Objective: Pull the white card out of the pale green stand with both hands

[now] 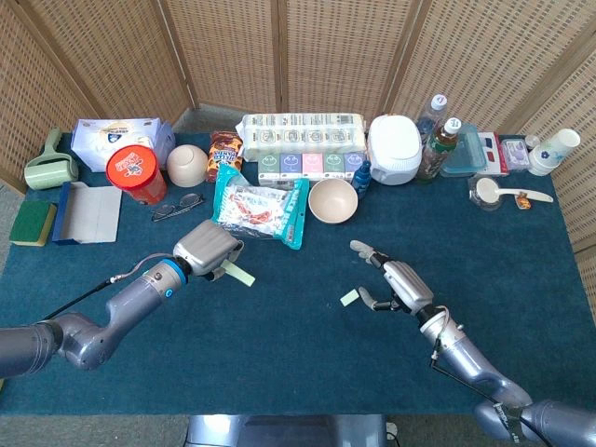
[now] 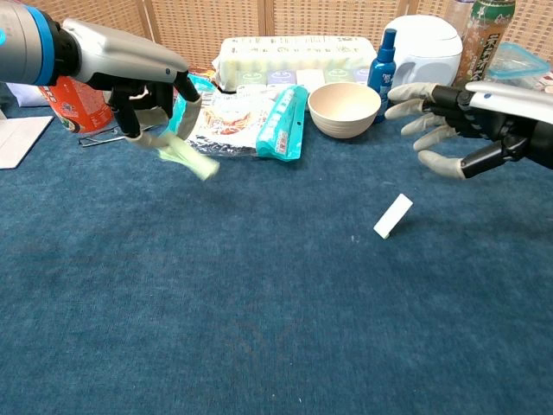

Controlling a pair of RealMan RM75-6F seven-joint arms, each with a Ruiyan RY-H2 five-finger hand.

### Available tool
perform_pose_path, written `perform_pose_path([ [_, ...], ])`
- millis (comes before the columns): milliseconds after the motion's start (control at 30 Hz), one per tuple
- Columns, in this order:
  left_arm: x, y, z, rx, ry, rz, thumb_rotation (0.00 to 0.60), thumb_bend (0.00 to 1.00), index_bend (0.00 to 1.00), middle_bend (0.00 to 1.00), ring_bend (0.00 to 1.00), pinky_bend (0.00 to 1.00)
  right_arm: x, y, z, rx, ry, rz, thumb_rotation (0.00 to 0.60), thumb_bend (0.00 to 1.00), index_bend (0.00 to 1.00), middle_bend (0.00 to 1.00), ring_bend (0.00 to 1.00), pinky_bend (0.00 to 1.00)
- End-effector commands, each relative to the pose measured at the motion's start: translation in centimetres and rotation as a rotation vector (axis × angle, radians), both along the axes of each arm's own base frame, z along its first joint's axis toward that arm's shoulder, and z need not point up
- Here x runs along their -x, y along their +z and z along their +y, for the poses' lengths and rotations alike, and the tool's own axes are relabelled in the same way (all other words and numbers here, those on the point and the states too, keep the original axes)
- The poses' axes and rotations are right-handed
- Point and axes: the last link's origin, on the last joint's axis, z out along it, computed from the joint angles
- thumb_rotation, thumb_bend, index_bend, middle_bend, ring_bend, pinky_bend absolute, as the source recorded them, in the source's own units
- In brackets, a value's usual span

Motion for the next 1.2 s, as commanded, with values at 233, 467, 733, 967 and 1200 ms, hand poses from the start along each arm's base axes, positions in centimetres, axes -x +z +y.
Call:
perform_pose_path([
  [233,0.6,1.5,-0.7,-0.038,0.024,-0.048,0.476,0.32,0.21,0.39,0.35,0.6,0.8,1.5,0.1,0.046,-0.019,0.0,0.6,0.51,0.0,0.11,0.13,0.2],
  [467,2.3,3.5,-2.5,-0.106,0.059,-0.144,0.45,0.3,0.19,0.35,0.32,0.56,1.6,3.2,0.1,0.11,-0.033,0.022,0.6,0.51,0.0,0.11,0.12,0.19],
  [733,8.8,7.7,-8.2,-0.284,0.16,-0.258,0.452,0.29,0.19,0.35,0.32,0.56,3.7,5.5,0.5,0.2,-0.063,0.138,0.6,0.51,0.0,0.11,0.09,0.16],
  [967,14.0,9.9,-13.3,-0.38,0.254,-0.283,0.452,0.29,0.19,0.35,0.33,0.56,5.7,6.7,1.3,0.268,-0.09,0.271,0.6,0.51,0.0,0.11,0.08,0.14],
  [1200,18.9,12.6,-18.5,-0.547,0.348,-0.326,0.453,0.28,0.19,0.35,0.33,0.55,8.3,7.9,4.1,0.417,-0.147,0.505,0.6,0.51,0.01,0.12,0.06,0.11],
])
